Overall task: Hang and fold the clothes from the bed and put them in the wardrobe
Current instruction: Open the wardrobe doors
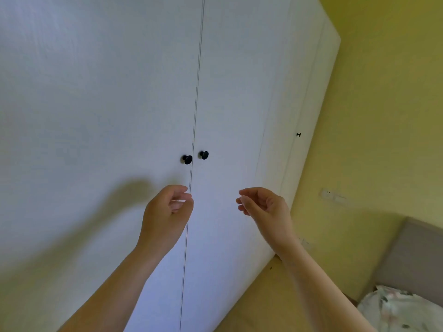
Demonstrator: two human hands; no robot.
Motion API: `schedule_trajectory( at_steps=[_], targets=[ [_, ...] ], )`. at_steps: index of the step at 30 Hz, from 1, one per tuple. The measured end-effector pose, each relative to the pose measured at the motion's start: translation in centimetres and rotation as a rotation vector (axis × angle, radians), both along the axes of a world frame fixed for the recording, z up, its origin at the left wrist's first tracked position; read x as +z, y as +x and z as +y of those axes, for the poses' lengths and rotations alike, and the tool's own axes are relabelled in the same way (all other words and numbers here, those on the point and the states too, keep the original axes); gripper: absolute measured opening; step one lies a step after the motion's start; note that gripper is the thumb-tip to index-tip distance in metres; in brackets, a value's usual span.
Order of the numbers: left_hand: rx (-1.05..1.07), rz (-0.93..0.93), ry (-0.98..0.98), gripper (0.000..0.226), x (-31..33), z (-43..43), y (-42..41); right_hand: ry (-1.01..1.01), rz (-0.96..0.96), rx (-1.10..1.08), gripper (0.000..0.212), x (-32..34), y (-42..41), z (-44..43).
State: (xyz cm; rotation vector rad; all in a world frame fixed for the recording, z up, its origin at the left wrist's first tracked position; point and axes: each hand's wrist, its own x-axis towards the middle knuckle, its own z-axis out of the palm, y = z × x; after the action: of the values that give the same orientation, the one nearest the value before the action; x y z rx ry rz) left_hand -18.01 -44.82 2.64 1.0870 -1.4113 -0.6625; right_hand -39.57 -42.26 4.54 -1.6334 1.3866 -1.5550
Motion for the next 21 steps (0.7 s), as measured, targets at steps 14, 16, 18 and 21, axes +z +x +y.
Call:
schedule_trajectory(
  at_steps=[14,16,18,21],
  targets=[
    [0.364,-0.134,0.000,0.023,1.9,-9.2,-2.4,-0.063,0.139,0.250,0.011,0.8,-1.5,-16.6],
    [0.435,-0.166,-0.015,0.024,2.8,-10.6,-3.4,-0.096,0.180,0.309,0.018,1.6,-1.5,-18.9],
    [0.495,-0.211,-0.028,0.026,3.6,-12.1,-4.5,-0.128,0.240,0.366,0.030,2.2,-1.3,-21.3],
    [0.577,-0.317,-0.048,0.023,4.0,-13.5,-5.5,-0.161,0.311,0.439,0.036,2.4,-0.4,-23.9]
  ],
)
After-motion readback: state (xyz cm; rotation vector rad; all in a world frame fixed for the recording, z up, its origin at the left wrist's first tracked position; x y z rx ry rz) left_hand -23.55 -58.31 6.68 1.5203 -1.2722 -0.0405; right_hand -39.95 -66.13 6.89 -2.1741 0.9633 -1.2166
